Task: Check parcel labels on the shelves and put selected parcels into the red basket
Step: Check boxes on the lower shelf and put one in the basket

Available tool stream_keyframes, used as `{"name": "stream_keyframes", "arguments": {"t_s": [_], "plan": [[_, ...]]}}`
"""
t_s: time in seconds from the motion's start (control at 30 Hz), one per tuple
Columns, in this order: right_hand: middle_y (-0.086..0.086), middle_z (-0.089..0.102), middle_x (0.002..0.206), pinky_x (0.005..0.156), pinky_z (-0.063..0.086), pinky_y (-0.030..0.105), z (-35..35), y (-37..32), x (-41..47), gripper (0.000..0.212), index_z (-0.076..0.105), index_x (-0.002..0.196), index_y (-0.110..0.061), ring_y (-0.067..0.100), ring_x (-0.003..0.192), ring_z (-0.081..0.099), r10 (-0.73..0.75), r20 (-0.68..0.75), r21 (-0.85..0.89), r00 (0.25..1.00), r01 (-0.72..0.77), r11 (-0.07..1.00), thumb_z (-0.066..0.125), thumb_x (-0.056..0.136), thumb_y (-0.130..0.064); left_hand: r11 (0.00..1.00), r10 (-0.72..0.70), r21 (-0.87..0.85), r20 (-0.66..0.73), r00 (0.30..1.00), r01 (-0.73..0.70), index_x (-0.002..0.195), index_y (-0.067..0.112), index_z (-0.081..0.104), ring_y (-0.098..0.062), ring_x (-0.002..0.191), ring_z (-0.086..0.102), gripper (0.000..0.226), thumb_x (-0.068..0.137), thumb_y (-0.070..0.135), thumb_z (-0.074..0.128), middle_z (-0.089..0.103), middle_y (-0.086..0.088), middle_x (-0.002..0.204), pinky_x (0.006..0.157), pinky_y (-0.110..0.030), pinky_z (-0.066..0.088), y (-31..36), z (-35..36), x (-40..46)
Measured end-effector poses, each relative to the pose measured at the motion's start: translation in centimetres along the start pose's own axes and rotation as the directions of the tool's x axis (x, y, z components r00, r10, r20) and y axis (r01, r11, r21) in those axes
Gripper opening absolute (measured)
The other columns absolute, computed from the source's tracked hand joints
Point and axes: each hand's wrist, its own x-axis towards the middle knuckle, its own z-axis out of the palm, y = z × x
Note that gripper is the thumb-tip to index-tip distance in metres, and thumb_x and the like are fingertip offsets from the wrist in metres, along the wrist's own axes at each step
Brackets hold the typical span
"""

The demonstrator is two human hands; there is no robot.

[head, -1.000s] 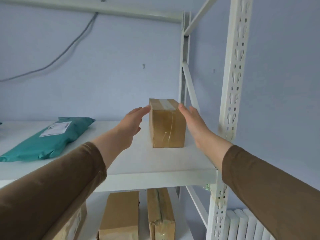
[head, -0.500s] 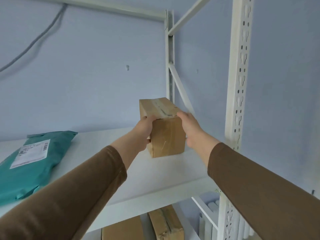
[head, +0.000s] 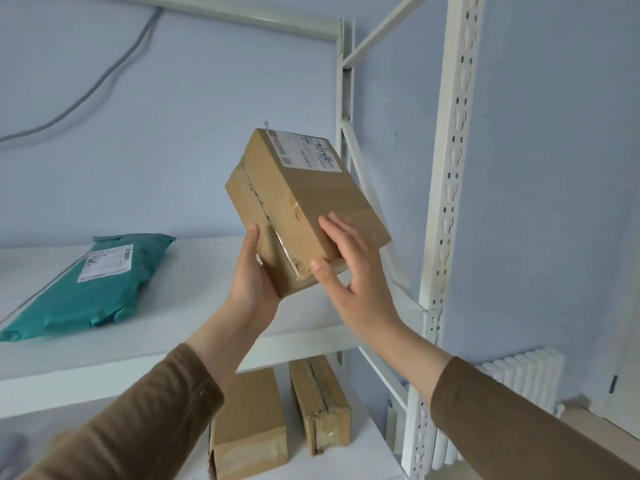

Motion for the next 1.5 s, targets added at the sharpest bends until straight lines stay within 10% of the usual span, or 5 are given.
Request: {"name": "stream_keyframes", "arguments": {"t_s": [0.3, 0.47, 0.73, 0.9, 1.5], "plan": [[-0.010, 0.027, 0.166, 0.124, 0.022, 0.035, -5.9, -4.9, -4.6, 0.072, 0.030, 0.158, -0.025, 0.008, 0.155, 0.016, 0.040, -0.179, 0.149, 0.983, -0.013, 0.989, 0.067, 0.096, -0.032, 0.990, 0.037, -0.121, -0.233, 0.972, -0.066, 0.138, 0.033, 0.066, -0.026, 0.126, 0.068, 0.065, 0.096, 0.076, 0.041, 0.073, 0.000, 0.133, 0.112, -0.051, 0.049, -1.8, 2.0, -9.0], [-0.026, 0.046, 0.148, 0.116, 0.026, 0.065, -8.2, -5.8, -5.8, 0.077, 0.040, 0.138, -0.057, 0.023, 0.144, 0.040, 0.525, 0.383, 0.699, 0.760, -0.610, 0.374, 0.066, 0.069, -0.077, 0.991, 0.099, -0.064, -0.269, 0.958, -0.121, 0.136, 0.030, 0.066, -0.020, 0.123, 0.069, 0.062, 0.098, 0.073, 0.041, 0.072, 0.001, 0.135, 0.113, -0.051, 0.048, -1.8, 3.6, -12.6], [0.013, 0.070, 0.131, 0.097, 0.049, 0.047, -10.8, -4.8, -6.8, 0.059, 0.065, 0.135, -0.024, 0.029, 0.112, 0.066, 0.610, 0.402, 0.802, 0.683, -0.584, 0.126, 0.065, 0.088, -0.060, 1.000, 0.008, 0.030, -0.051, 0.999, -0.007, 0.131, 0.032, 0.064, -0.015, 0.131, 0.061, 0.038, 0.106, 0.053, 0.043, 0.073, 0.009, 0.130, 0.120, -0.047, 0.038, -4.5, 5.2, -17.3], [0.007, 0.078, 0.098, 0.079, 0.056, 0.038, -15.3, -3.8, -6.3, 0.039, 0.073, 0.111, -0.019, 0.021, 0.083, 0.077, 0.564, 0.386, 0.732, 0.730, -0.614, 0.295, 0.056, 0.095, -0.050, 0.997, -0.070, -0.017, -0.004, 0.998, 0.070, 0.088, 0.020, 0.072, -0.034, 0.129, 0.055, 0.024, 0.088, 0.022, 0.049, 0.072, -0.004, 0.104, 0.115, -0.054, 0.038, -2.5, 0.2, -17.2], [-0.066, 0.021, 0.134, 0.105, 0.031, 0.007, -14.1, -3.7, -6.5, 0.110, -0.007, 0.146, -0.060, -0.032, 0.133, 0.022, 0.138, 0.300, 0.453, 0.944, -0.268, 0.851, 0.064, 0.066, -0.087, 0.867, -0.068, 0.493, 0.251, 0.966, -0.067, 0.143, 0.015, 0.053, -0.031, 0.127, 0.066, 0.116, 0.047, 0.063, 0.097, 0.072, -0.008, 0.133, 0.101, -0.040, 0.053, 1.6, -3.2, -16.1]]}}
